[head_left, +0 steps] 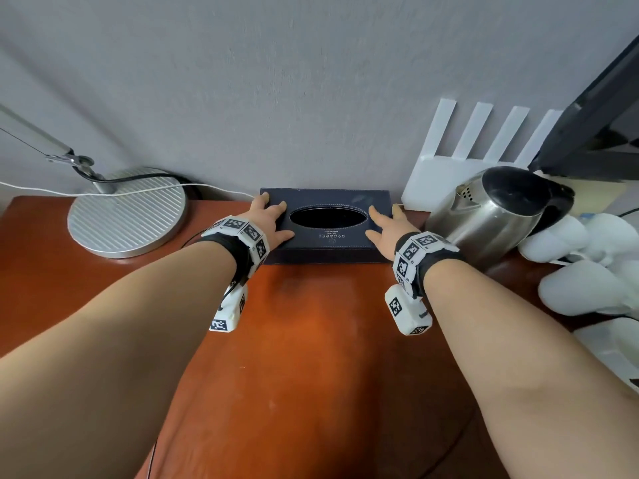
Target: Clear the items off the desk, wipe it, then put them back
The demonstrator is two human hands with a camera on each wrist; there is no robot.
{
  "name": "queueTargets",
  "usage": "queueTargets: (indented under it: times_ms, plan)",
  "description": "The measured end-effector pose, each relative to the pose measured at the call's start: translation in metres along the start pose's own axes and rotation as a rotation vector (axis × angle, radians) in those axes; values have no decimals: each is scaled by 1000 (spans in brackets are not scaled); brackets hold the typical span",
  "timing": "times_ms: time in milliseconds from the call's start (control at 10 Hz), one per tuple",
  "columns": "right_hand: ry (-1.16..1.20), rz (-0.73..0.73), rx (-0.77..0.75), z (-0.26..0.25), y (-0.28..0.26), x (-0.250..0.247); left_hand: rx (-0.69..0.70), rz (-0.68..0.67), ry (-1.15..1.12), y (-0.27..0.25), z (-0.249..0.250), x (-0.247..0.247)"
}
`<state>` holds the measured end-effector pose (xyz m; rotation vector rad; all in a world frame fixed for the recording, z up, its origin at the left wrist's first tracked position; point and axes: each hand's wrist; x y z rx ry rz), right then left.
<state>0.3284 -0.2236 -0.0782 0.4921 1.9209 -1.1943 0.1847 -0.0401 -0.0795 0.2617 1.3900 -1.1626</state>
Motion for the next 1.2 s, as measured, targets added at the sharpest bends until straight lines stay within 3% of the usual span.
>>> queueTargets:
  times_ms: [500,700,900,1200]
  plan:
    - [-102,-60,-15,19,-18,5,-47,-100,102,-19,24,6]
    - [-47,-2,-16,33,-26,6,-56,-140,147,-22,44,9]
    - [-43,-17,27,35,-33,4,-47,-129,177,-29,58,8]
    - [-111,-21,-49,40,-67,-10,-66,-69,197,-60,73,4]
Point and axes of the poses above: each hand's wrist, its own y-axis towards the middle knuckle, its own x-axis out of the palm, z = x × y, and after that the axes turned 6 degrees about -z, right-handed
